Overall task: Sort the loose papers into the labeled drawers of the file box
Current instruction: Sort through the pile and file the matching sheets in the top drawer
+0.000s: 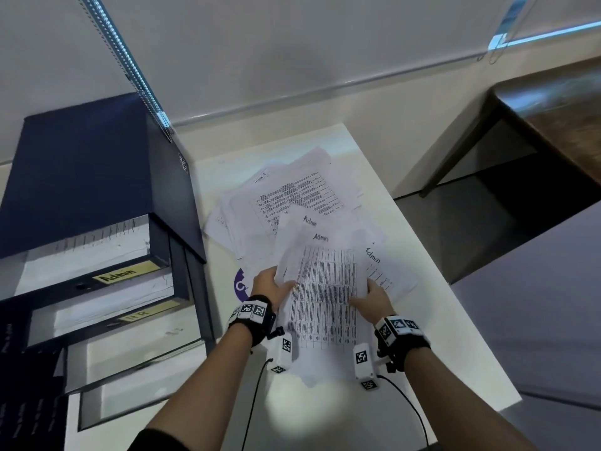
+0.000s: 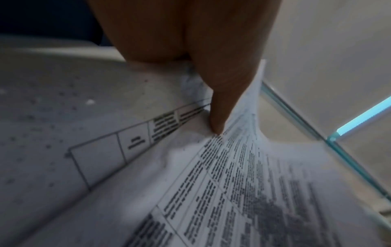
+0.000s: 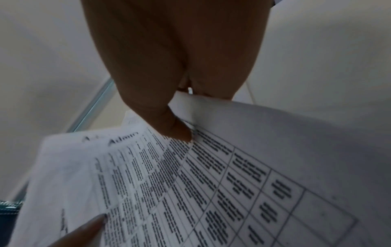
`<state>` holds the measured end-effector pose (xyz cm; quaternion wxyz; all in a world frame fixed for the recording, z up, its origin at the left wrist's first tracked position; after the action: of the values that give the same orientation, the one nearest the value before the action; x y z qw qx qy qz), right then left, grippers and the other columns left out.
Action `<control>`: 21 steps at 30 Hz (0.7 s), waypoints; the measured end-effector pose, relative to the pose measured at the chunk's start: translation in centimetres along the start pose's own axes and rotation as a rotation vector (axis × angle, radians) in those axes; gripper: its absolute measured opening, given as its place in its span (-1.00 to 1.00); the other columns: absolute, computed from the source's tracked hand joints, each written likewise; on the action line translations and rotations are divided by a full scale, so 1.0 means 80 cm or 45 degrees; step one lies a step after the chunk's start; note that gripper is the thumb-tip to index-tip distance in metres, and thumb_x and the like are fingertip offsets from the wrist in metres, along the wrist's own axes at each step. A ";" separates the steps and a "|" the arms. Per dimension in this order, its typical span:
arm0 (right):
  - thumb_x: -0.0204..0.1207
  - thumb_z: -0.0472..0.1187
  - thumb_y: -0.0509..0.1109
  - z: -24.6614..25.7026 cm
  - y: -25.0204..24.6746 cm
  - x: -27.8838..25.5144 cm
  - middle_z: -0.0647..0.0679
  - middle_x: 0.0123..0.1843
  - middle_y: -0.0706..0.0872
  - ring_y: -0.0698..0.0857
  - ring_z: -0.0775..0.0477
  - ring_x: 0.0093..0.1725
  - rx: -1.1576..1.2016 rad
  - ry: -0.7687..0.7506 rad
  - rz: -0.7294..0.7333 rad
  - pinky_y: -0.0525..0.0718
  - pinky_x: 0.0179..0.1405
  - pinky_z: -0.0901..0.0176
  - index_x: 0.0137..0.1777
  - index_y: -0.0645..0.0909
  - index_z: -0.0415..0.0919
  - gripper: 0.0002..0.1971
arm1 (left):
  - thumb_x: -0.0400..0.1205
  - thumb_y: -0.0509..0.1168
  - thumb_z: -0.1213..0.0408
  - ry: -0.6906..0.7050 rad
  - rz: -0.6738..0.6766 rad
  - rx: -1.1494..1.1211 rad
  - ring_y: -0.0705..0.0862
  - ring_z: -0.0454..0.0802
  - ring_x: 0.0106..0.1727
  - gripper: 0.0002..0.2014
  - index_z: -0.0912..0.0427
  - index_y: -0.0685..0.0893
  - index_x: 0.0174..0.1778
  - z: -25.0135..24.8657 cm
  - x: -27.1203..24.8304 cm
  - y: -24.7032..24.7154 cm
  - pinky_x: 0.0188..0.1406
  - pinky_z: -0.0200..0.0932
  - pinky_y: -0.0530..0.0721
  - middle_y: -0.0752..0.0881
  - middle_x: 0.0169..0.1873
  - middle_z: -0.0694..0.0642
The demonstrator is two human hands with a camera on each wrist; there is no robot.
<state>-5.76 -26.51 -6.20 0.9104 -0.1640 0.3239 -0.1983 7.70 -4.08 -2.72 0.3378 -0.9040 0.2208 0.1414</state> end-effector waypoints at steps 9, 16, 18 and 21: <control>0.49 -0.24 0.56 0.198 0.000 -0.038 -0.16 0.30 0.75 0.76 -0.16 0.25 0.457 -0.424 0.252 0.66 0.32 -0.28 0.51 0.44 -0.14 -0.40 | 0.78 0.15 0.07 0.181 -0.019 -0.637 0.67 -0.31 0.14 -0.74 0.09 0.64 0.23 -0.086 -0.075 -0.150 0.07 -0.55 0.56 0.72 0.03 -0.20; 0.64 -0.24 0.41 0.376 0.077 -0.171 0.29 0.50 0.53 0.52 0.25 0.48 0.270 -0.856 0.594 0.49 0.43 0.32 0.65 0.23 0.22 -0.32 | 0.75 0.23 0.32 0.221 -0.573 -0.877 0.70 0.04 -0.31 -0.42 -0.18 0.19 0.63 -0.031 -0.184 -0.351 -0.20 -0.06 0.74 0.73 -0.22 0.27; 0.63 -0.23 0.41 0.391 0.126 -0.199 0.31 0.53 0.49 0.40 0.37 0.53 0.126 -0.874 0.744 0.34 0.49 0.48 0.55 0.48 0.12 -0.49 | 0.76 0.18 0.41 0.175 -0.589 -0.987 0.78 0.04 -0.25 -0.49 -0.15 0.30 0.56 -0.003 -0.215 -0.386 -0.19 -0.04 0.79 0.79 -0.15 0.27; 0.62 -0.37 0.38 0.387 0.200 -0.229 0.04 0.49 0.60 0.57 0.16 0.47 0.279 -0.622 1.003 0.53 0.45 0.29 0.46 0.59 -0.13 -0.58 | 0.74 0.17 0.48 0.069 -0.627 -1.051 0.79 0.11 -0.13 -0.63 0.05 0.51 0.42 0.060 -0.248 -0.424 -0.12 -0.01 0.79 0.79 0.01 0.32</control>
<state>5.58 1.15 19.37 0.9778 0.0263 0.1151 0.1733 6.85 28.07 20.44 -0.0315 -0.9913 -0.0658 0.1094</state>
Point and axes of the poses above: each hand's wrist, its own x-axis towards the middle knuckle, its own y-axis out of the palm, z = x × y, the point moved 10 cm from there along x, towards the middle knuckle
